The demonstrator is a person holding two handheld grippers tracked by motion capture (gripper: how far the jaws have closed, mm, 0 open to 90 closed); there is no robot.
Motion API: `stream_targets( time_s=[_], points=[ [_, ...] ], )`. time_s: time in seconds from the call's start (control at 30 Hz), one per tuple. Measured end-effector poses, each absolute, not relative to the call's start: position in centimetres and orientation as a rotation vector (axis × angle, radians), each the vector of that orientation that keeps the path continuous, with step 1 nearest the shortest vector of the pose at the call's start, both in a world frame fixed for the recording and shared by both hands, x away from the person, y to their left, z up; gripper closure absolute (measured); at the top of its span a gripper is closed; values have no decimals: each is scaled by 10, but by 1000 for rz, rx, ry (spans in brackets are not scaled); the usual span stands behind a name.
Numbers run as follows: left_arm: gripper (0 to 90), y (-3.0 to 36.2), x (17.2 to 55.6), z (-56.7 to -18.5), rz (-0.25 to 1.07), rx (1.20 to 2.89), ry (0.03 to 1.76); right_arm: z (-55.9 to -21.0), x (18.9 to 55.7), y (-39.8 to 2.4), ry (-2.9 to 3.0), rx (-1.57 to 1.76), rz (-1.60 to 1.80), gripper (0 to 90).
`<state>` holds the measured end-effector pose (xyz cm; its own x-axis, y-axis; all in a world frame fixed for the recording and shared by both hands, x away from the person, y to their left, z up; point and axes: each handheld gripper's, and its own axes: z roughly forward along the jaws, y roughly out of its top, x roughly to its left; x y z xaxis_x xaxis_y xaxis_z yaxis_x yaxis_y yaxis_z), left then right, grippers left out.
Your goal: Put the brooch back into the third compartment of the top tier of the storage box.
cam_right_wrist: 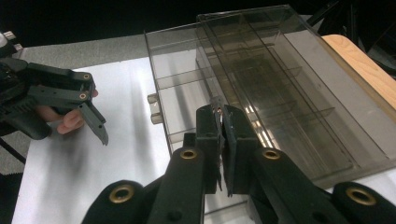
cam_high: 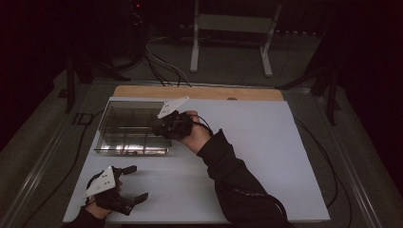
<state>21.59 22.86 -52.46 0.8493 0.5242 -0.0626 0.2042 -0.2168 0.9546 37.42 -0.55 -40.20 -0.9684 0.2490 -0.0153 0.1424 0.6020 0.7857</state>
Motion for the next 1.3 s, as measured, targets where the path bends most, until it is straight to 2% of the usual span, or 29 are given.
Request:
stream_targets(
  time_s=[1.3],
  points=[
    [6,229,216,-526,319,1801,559,-444,384,22,2830,403,1193,853]
  ],
)
